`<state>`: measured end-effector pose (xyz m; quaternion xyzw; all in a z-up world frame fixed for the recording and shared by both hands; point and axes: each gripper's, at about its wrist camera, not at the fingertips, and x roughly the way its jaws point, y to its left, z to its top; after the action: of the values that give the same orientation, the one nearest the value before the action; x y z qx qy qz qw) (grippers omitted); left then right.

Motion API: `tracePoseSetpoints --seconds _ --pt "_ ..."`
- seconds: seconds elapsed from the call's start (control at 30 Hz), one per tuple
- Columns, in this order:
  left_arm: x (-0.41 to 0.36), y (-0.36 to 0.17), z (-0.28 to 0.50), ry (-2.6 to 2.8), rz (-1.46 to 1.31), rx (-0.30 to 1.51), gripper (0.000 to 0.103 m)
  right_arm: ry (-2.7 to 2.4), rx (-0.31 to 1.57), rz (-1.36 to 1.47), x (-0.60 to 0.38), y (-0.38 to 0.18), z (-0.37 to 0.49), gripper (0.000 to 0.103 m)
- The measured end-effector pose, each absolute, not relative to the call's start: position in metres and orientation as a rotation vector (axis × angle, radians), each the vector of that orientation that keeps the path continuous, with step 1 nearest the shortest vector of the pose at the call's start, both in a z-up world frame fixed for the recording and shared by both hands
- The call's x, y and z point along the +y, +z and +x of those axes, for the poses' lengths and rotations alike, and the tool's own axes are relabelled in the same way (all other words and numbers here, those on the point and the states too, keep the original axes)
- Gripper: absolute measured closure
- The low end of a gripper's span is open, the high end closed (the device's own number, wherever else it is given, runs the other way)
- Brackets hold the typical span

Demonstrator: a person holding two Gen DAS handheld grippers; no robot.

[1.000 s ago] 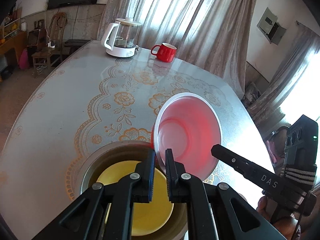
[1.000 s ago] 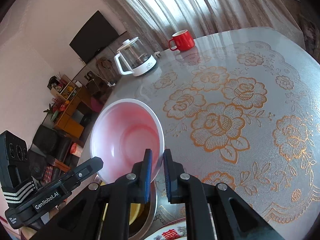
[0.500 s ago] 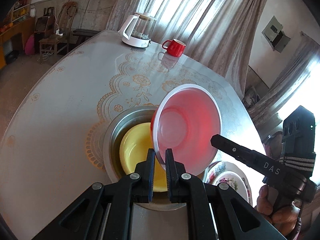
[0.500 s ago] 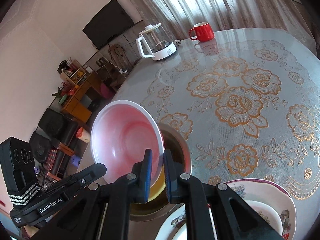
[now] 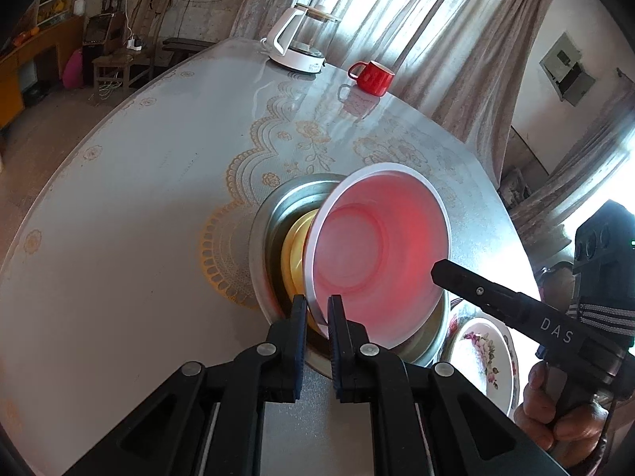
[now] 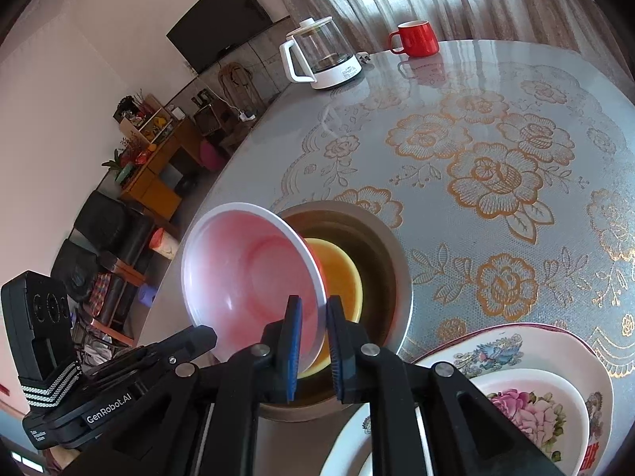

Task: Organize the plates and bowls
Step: 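Lift the red-and-pink bowl with the left tool over the steel bowl, then lower the red-and-pink bowl into the yellow bowl and open the left tool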

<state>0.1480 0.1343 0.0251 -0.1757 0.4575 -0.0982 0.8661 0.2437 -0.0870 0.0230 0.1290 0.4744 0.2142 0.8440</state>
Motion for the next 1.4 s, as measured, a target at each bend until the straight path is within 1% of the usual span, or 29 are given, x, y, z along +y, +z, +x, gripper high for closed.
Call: tracePoseSetpoints --seconds 0.43,0.7,0.83,0.97,1.1,1.2,1.23,1.33,1.4 --pt "0.133 0.024 0.150 -0.176 -0.345 0.949 0.093 0.395 0.988 0.184 -0.074 0.020 0.247 0.089" --pt "0.127 0.022 0.152 -0.142 -0.300 0.931 0.093 0.368 1.001 0.114 -0.063 0.007 0.254 0.089" --pt "0.128 0.024 0.153 -0.137 -0.315 0.921 0.085 0.348 1.004 0.094 -0.063 0.002 0.256 0.089" --pt "0.128 0.027 0.154 -0.111 -0.290 0.895 0.082 0.351 1.019 0.083 -0.063 -0.001 0.260 0.089" --pt "0.129 0.030 0.152 -0.068 -0.259 0.859 0.075 0.361 1.038 0.051 -0.058 -0.006 0.264 0.087" --pt "0.131 0.027 0.154 -0.061 -0.265 0.865 0.075 0.375 1.047 0.028 -0.055 -0.005 0.264 0.087" --pt "0.131 0.027 0.154 -0.063 -0.266 0.864 0.073 0.385 1.049 0.018 -0.053 -0.005 0.263 0.087" --pt "0.129 0.027 0.155 -0.062 -0.260 0.867 0.072 0.390 1.052 -0.062 -0.048 -0.004 0.259 0.091" --pt "0.129 0.026 0.155 -0.063 -0.265 0.866 0.072 0.398 1.060 -0.087 -0.047 -0.002 0.257 0.092"
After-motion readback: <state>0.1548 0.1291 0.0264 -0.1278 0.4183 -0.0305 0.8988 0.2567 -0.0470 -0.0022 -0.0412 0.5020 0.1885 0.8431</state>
